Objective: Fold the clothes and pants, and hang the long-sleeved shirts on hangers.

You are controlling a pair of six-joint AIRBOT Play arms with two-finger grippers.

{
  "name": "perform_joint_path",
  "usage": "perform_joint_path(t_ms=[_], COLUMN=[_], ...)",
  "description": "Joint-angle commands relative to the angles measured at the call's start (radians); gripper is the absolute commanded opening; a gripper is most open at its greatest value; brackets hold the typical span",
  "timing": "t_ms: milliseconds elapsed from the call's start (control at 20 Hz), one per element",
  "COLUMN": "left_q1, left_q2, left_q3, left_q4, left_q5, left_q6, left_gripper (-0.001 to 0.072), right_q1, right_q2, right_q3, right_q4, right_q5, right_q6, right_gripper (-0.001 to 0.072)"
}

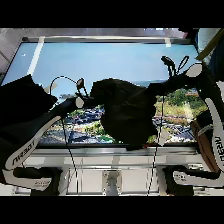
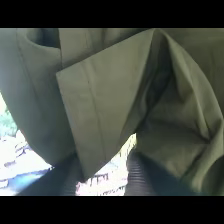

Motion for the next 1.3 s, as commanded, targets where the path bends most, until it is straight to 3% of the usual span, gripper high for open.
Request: perform_joint_path(t_ms=[0,200,400,500,700,1000,1100,1150,1200,1250], left_q1=[-0.005,0.025,0.153,0.218,0.254,0.319,0.331,0.33,0.33,0.331], left_q2=[-0.026,0.002,0.148,0.214,0.19,0.171,0.155,0.148,0.15,0.165], left_q3=[0.019,0.055,0.078,0.078,0.078,0.079,0.079,0.079,0.079,0.079], left_q4=[0.003,0.008,0.012,0.012,0.012,0.007,0.008,0.008,0.008,0.008], left_q5=[0.055,0.071,0.071,0.072,0.062,0.169,0.131,0.077,0.023,-0.053], left_q6=[0.004,0.107,0.158,0.166,0.273,0.247,0.248,0.248,0.248,0.253], left_gripper=[0.0021,0.0012,0.0011,0.0011,0.0011,0.0011,0.0013,0.0092,0.0477,0.072], right_q1=[0.001,0.001,0.001,0.001,0.001,0.001,0.001,0.001,0.001,0.001], right_q2=[-0.001,-0.001,-0.001,-0.001,-0.021,-0.048,-0.053,-0.058,-0.064,-0.065], right_q3=[0.001,0.001,0.001,-0.003,-0.012,-0.018,-0.026,-0.026,-0.026,-0.026], right_q4=[0.0,-0.003,-0.027,-0.027,-0.023,-0.025,-0.025,-0.024,-0.026,-0.035], right_q5=[0.004,0.034,0.068,0.052,-0.006,-0.016,-0.055,-0.063,-0.06,-0.046], right_q6=[0.0,0.0,0.0,0.0,0.001,0.0,0.0,0.0,0.0,0.0], right_gripper=[0.0526,0.0526,0.0525,0.0525,0.0525,0.0524,0.0524,0.0524,0.0525,0.0525])
